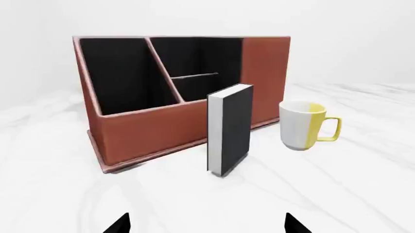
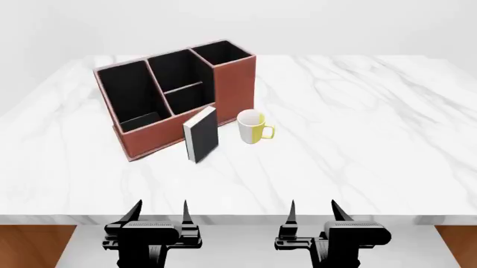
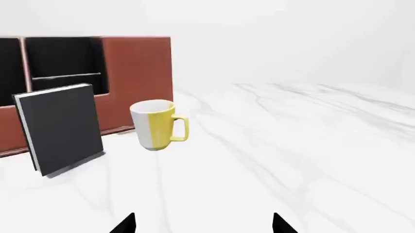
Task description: Pick up the book and place it in the right compartment of the caddy.
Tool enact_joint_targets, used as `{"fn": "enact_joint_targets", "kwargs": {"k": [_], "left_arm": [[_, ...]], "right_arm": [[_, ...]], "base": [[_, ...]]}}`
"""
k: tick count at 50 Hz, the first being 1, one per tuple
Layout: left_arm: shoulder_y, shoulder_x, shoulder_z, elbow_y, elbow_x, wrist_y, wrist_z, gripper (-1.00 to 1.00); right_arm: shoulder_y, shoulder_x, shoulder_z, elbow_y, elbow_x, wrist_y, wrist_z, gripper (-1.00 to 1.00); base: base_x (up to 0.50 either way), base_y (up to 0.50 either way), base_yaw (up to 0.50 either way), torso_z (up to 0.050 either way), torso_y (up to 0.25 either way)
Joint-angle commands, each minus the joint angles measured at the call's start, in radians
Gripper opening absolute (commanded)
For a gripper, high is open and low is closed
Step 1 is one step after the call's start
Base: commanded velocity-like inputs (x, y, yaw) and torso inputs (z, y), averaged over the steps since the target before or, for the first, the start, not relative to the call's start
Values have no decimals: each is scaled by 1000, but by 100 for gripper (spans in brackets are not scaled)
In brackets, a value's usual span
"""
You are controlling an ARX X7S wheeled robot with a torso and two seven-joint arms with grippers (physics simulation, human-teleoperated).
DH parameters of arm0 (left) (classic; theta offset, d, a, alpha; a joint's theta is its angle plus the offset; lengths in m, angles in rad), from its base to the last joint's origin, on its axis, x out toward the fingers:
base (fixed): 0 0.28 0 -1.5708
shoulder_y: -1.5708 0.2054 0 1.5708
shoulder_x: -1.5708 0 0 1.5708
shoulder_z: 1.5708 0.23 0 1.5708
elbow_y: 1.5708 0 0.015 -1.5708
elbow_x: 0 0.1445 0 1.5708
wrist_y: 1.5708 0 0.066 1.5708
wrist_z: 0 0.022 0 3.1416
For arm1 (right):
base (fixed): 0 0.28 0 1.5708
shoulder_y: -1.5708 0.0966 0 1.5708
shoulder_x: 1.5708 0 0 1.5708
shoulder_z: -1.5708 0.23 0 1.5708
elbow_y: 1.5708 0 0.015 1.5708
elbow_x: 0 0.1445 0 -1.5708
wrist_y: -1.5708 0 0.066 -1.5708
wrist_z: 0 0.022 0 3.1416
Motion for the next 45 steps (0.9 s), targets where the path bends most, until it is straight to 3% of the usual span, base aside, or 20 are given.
{"fn": "enact_joint_targets", "kwargs": {"k": [1, 23, 24, 25, 45], "left_arm": [[-6, -15, 16, -15, -18, 4, -20, 100], [-12, -65, 78, -14, -69, -12, -77, 100], [15, -89, 86, 184, -34, -91, -115, 100], [-11, -9, 11, -18, -16, -10, -9, 100], [-12, -59, 76, -30, -59, 7, -73, 100]], "right_arm": [[-1, 17, -23, -4, 5, 2, 23, 100], [-1, 65, -81, -1, 51, -4, 82, 100], [-22, 98, -76, -92, -4, -286, 126, 100], [-4, 10, -16, -4, -3, -1, 19, 100], [-4, 61, -79, 1, 48, 0, 77, 100]], "base": [[0, 0, 0, 0, 0], [0, 0, 0, 0, 0], [0, 0, 0, 0, 0], [0, 0, 0, 0, 0], [0, 0, 0, 0, 0]]}}
